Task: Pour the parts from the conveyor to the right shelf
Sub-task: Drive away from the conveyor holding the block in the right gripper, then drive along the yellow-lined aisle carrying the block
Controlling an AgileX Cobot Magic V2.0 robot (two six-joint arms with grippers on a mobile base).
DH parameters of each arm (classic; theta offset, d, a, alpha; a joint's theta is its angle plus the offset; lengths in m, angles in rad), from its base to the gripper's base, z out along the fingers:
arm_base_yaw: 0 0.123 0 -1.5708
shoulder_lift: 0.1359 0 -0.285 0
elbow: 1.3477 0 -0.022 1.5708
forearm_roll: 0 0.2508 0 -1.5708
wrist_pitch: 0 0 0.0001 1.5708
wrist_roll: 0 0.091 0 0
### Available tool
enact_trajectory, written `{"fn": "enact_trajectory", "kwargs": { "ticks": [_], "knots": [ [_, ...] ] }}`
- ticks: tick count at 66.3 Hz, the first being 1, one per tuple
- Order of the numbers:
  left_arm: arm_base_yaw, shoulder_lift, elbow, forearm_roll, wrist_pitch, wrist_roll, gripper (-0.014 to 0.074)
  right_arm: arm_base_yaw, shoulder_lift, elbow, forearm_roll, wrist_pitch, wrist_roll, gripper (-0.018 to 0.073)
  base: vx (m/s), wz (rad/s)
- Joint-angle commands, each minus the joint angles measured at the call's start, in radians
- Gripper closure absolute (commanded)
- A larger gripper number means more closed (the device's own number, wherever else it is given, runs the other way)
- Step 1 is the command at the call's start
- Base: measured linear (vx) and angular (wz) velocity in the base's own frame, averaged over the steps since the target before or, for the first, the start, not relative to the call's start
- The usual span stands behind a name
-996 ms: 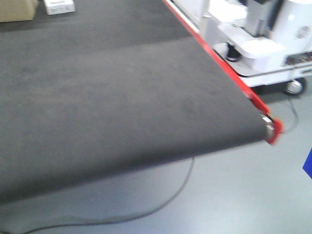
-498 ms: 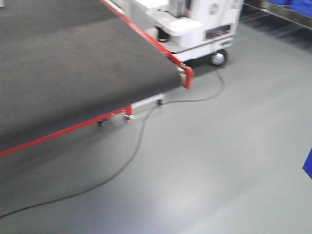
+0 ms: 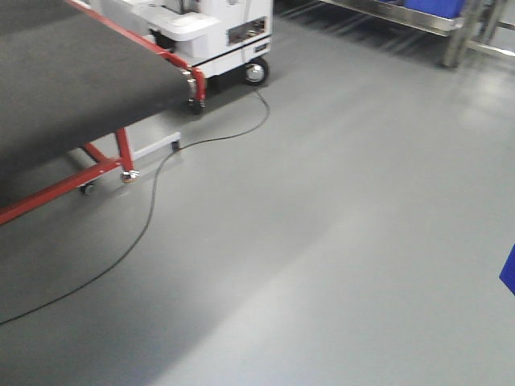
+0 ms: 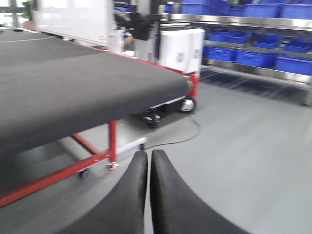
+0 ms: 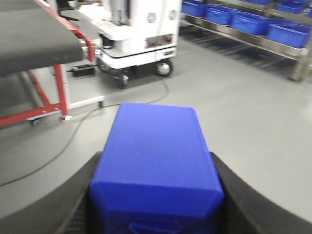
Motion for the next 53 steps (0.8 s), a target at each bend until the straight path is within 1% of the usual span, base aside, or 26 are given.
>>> {"fn": "enact_trajectory", "kwargs": {
  "ticks": [1,27,53],
  "knots": [
    [-0.005,0.017,-0.02,-0.008,-0.079,-0.008,0.0602,-0.002,0.009,-0.029,0.002,-0.079,-0.008,0.0566,-0.41,-0.48],
    [-0.005,0.017,-0.02,-0.008,-0.079,-0.008,0.0602,-0.002,0.009,-0.029,0.002,-0.078,-0.008,0.0566,-0.37,-0.59],
    [-0.005,0.017,-0.02,-0.008,-0.079,-0.008,0.0602,-0.002,0.009,-0.029,0.002,-0.078,-0.008,0.0566,-0.28,-0.87]
  ]
}}
